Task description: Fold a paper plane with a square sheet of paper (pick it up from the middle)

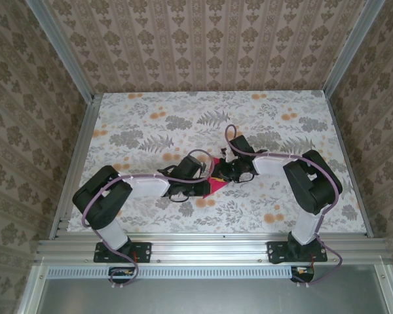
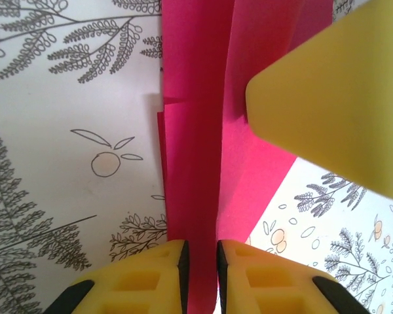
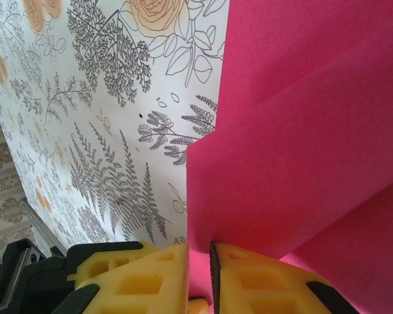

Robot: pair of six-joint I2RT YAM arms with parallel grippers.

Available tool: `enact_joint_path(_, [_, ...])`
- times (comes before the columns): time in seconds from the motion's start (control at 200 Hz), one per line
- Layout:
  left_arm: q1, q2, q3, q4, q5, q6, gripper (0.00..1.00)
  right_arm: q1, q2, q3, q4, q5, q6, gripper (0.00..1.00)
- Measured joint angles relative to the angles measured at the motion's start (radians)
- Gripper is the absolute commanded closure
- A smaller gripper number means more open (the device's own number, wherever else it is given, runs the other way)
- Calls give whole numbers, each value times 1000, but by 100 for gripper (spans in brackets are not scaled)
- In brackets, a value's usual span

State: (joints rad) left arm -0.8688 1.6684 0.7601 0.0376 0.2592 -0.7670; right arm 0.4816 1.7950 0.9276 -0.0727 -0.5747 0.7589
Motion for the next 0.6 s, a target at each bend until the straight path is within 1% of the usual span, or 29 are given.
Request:
enact_joint_path(0.095, [0, 0, 0, -2, -2, 5, 81, 0, 0, 6, -4, 0, 0, 82])
enact_joint_path(0.295, [0, 0, 0, -8, -9, 17, 94, 0, 0, 7, -7, 0, 0, 82])
enact_joint_path(0.6, [0, 0, -4, 2, -8, 18, 100, 0, 2, 23, -24, 4, -2, 82])
